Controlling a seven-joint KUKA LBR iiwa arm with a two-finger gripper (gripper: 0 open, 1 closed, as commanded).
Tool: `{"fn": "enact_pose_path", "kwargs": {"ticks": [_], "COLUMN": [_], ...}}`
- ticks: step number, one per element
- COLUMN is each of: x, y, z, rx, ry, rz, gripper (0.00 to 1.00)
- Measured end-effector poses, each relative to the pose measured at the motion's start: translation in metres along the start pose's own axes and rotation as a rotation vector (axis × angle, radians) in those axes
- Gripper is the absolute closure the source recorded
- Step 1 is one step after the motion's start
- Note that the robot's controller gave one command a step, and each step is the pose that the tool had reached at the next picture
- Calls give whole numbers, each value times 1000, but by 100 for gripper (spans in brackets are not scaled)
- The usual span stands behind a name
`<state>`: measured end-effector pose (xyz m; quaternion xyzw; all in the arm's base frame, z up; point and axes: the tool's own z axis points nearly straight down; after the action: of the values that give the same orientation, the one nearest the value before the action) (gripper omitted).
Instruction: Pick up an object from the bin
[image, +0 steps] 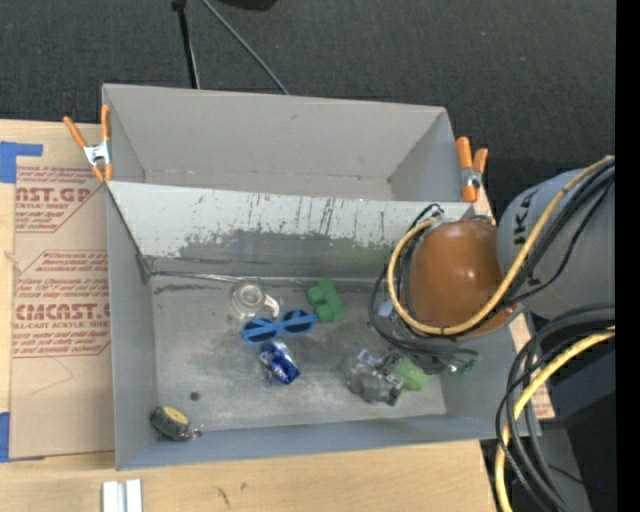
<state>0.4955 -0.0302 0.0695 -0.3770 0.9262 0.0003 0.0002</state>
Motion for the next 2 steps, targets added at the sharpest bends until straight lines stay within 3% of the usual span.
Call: {"fn": "enact_pose_path", "kwargs": {"ticks": [1, 2], "x": [0, 32], "y": [0, -62], "z": [0, 0], "rx": [0, 4], "ry": [0, 0], "rz": [0, 44], "gripper": [0, 0]}}
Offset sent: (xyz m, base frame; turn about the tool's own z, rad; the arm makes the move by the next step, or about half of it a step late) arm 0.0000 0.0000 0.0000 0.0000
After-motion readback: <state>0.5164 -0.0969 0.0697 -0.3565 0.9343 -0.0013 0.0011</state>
